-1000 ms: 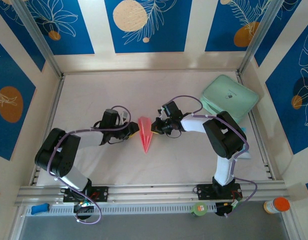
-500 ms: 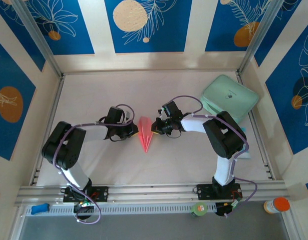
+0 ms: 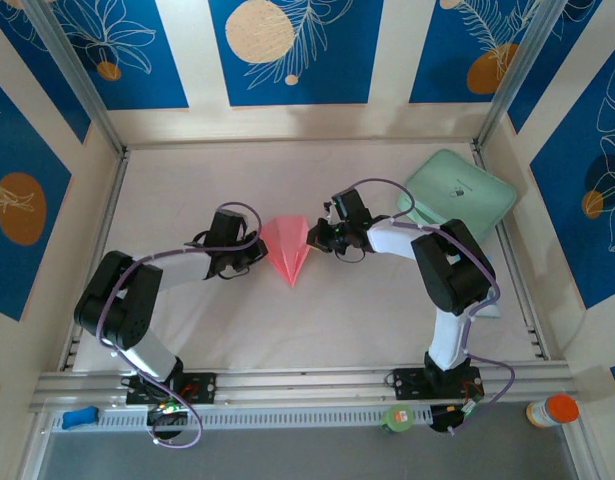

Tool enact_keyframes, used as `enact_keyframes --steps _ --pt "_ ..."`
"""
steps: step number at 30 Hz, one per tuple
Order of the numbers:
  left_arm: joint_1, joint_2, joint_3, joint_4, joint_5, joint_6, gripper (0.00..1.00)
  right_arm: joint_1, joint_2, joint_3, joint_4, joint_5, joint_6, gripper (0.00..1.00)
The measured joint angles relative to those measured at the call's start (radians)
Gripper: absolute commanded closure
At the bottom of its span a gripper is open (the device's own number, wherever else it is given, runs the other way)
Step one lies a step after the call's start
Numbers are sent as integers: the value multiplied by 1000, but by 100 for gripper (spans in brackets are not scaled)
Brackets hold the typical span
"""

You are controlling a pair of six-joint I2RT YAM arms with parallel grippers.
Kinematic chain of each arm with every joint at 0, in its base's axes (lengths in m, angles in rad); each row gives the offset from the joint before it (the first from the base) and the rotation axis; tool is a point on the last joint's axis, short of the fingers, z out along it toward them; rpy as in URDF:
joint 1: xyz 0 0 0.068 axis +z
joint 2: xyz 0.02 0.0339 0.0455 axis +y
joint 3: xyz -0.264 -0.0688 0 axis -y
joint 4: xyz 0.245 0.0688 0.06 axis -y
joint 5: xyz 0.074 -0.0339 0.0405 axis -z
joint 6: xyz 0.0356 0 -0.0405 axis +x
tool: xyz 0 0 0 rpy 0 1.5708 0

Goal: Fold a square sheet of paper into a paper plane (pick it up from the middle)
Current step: Move the paper plane to the top-center of the table.

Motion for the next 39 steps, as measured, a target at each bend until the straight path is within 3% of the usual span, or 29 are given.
enact_keyframes --steps 7,12,16,26,39 --pt "0 20 0 9 -24 -17 100 0 41 0 4 3 19 98" --pt "0 20 5 -19 -25 -8 77 1 64 0 6 -5 20 98" --pt "0 -8 10 -95 -26 20 67 7 67 0 6 -18 19 98" --pt "-23 -138 9 -173 30 33 67 18 71 6 -2 -24 19 98" --pt "-66 -23 83 -198 115 67 58 21 83 16 -6 -24 19 98"
